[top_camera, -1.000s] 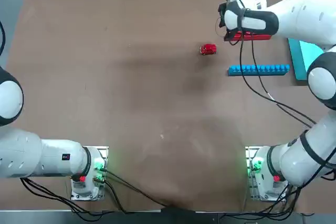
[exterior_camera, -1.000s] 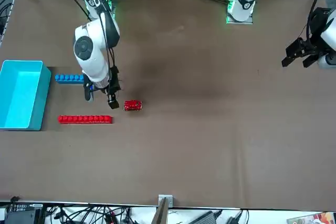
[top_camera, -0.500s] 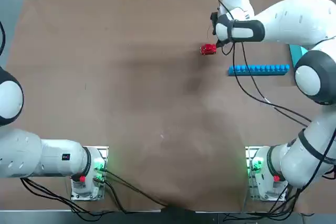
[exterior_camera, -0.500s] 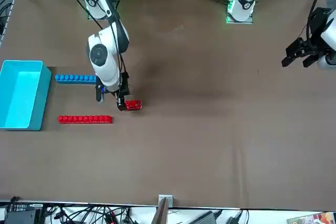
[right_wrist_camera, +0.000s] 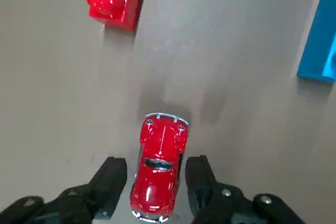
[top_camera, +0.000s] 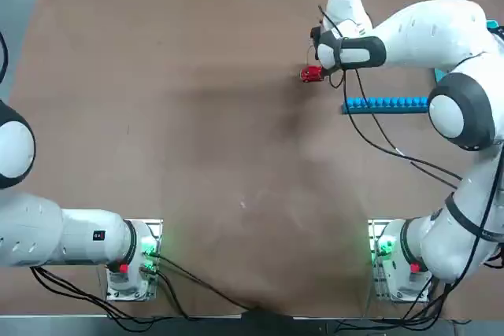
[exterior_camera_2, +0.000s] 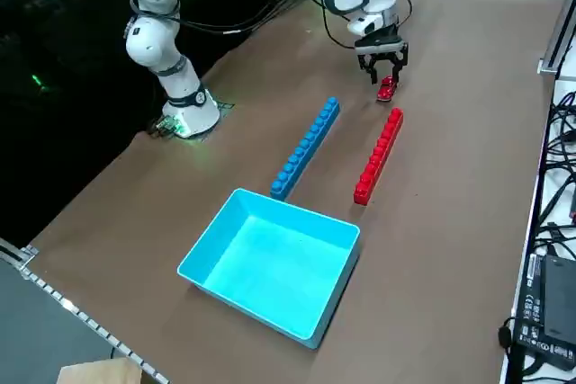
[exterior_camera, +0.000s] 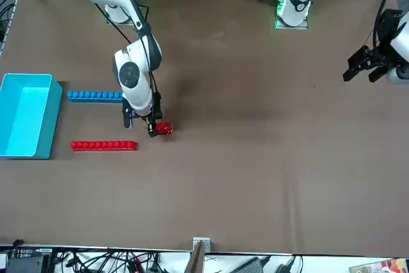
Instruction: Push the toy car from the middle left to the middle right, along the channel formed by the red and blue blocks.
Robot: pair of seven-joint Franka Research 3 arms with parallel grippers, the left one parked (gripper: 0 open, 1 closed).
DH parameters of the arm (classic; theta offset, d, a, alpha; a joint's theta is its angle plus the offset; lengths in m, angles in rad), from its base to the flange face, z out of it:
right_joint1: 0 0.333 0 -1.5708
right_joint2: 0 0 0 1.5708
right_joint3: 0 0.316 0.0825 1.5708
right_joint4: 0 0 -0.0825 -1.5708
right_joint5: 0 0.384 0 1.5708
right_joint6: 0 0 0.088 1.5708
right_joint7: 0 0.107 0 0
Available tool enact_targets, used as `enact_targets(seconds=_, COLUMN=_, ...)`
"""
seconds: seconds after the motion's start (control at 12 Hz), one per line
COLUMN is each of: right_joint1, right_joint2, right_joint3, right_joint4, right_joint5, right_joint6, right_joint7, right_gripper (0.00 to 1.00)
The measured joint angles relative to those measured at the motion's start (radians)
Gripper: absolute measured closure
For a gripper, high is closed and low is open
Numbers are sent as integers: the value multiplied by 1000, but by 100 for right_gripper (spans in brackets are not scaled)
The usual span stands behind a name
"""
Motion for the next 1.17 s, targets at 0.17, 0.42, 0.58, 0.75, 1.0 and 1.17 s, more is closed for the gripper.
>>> enact_targets(seconds=0.17, right_joint1=0, right_joint2=13, right_joint3=-1, right_joint4=2, right_joint5=0, right_joint6=4, right_joint7=10, right_gripper=30)
enact_targets(seconds=0.42, right_joint1=0, right_joint2=24, right_joint3=-1, right_joint4=2, right_joint5=-3, right_joint6=22, right_joint7=20, right_gripper=31)
enact_targets(seconds=0.58, right_joint1=0, right_joint2=36, right_joint3=-1, right_joint4=3, right_joint5=-4, right_joint6=35, right_joint7=33, right_gripper=32)
enact_targets(seconds=0.75, right_joint1=0, right_joint2=45, right_joint3=-1, right_joint4=3, right_joint5=-4, right_joint6=43, right_joint7=46, right_gripper=35)
enact_targets(seconds=1.0, right_joint1=1, right_joint2=53, right_joint3=-1, right_joint4=3, right_joint5=-4, right_joint6=46, right_joint7=54, right_gripper=37)
enact_targets(seconds=1.17, right_joint1=1, right_joint2=54, right_joint3=-1, right_joint4=4, right_joint5=-4, right_joint6=46, right_joint7=71, right_gripper=43)
